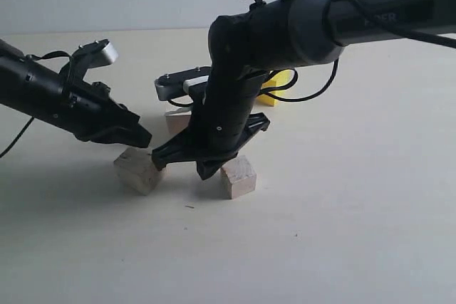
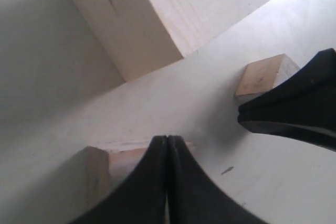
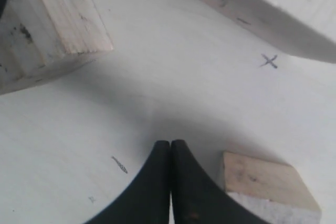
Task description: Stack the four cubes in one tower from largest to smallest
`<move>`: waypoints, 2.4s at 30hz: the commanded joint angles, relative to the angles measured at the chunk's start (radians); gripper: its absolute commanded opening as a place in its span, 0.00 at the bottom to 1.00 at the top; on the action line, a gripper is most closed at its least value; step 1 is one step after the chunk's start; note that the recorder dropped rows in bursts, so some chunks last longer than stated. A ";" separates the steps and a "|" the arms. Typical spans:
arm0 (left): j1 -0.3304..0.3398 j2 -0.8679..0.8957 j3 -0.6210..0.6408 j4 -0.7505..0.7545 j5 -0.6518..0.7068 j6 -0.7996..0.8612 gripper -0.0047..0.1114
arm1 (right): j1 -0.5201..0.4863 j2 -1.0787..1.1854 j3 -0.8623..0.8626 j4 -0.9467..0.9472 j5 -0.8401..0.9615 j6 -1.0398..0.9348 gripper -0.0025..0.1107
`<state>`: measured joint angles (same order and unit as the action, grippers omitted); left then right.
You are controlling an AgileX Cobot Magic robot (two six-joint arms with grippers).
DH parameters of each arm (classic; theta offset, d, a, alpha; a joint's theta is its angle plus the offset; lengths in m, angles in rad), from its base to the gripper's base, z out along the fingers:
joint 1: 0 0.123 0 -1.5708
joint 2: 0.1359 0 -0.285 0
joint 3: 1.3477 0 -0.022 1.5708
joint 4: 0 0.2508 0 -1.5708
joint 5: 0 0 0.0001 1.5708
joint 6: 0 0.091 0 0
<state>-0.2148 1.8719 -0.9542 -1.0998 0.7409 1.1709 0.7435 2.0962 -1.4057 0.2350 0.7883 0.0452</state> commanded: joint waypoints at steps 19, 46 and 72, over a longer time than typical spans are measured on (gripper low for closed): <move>-0.054 0.028 0.002 -0.082 -0.078 0.089 0.04 | -0.001 0.000 0.003 -0.011 0.010 0.005 0.02; -0.053 -0.097 0.179 0.166 -0.203 -0.107 0.04 | -0.005 0.000 0.003 -0.263 0.041 0.117 0.02; -0.040 -0.257 0.129 0.149 -0.221 -0.166 0.04 | -0.064 -0.213 0.003 -0.409 0.130 0.175 0.02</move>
<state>-0.2601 1.6568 -0.8064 -0.9551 0.5208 1.0273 0.6960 1.9521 -1.4042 -0.1136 0.9290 0.1936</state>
